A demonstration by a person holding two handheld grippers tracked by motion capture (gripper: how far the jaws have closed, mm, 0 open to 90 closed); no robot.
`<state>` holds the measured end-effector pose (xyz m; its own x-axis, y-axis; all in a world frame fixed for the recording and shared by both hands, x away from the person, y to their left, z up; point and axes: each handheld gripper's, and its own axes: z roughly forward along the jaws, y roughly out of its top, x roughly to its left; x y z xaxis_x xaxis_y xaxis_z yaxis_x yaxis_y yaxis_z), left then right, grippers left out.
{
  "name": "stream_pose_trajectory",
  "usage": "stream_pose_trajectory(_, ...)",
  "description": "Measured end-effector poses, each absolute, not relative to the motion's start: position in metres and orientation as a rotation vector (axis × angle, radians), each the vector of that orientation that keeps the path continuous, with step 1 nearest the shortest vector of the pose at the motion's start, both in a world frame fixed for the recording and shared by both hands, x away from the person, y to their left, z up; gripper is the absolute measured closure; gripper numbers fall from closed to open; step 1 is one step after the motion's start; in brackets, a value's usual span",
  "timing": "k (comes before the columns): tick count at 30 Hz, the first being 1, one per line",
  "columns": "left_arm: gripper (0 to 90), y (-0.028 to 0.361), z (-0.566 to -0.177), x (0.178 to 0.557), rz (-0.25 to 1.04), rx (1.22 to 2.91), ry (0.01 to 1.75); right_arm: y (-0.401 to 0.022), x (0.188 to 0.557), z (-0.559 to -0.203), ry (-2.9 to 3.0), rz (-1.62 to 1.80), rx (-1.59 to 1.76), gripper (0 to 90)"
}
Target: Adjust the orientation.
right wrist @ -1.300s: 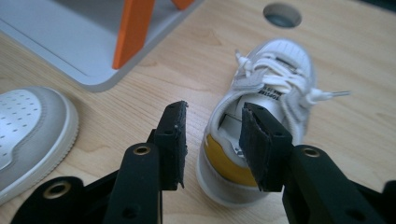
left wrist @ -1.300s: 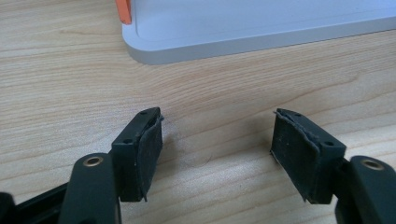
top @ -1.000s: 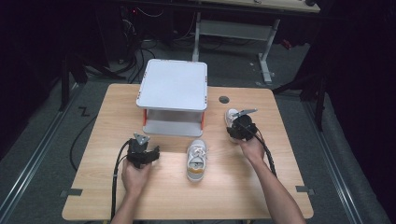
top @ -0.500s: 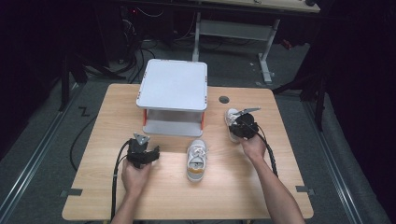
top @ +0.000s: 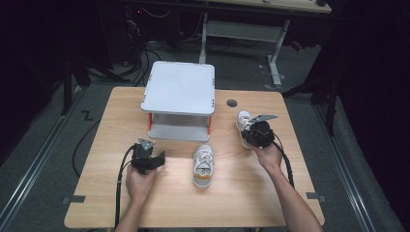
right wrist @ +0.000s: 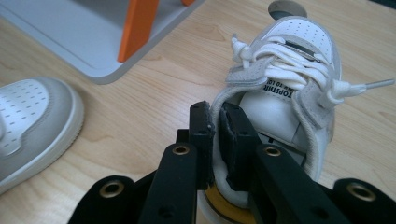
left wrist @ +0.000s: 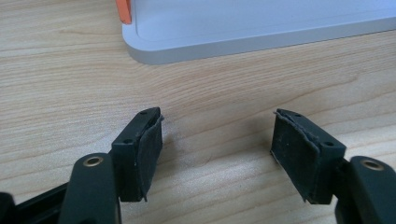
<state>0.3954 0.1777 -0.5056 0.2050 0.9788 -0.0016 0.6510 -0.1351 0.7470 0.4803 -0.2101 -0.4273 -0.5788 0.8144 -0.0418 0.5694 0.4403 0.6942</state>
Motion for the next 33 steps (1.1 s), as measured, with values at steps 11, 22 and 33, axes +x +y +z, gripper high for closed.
stream_pose_trajectory(11, 33.7, 0.178, -0.506, 0.395, 0.677, 1.862, 1.514, -0.212, 0.447, -0.415, 2.351, 0.955, 1.117, 83.8)
stream_pose_trajectory(22, 33.7, 0.178, -0.506, 0.395, 0.678, 1.863, 1.514, -0.215, 0.407, -0.421, 2.392, 0.981, 1.124, 83.7)
stream_pose_trajectory(33, 34.0, 0.178, -0.506, 0.395, 0.678, 1.864, 1.513, -0.196, 0.372, -0.429, 2.457, 0.950, 1.051, 83.4)
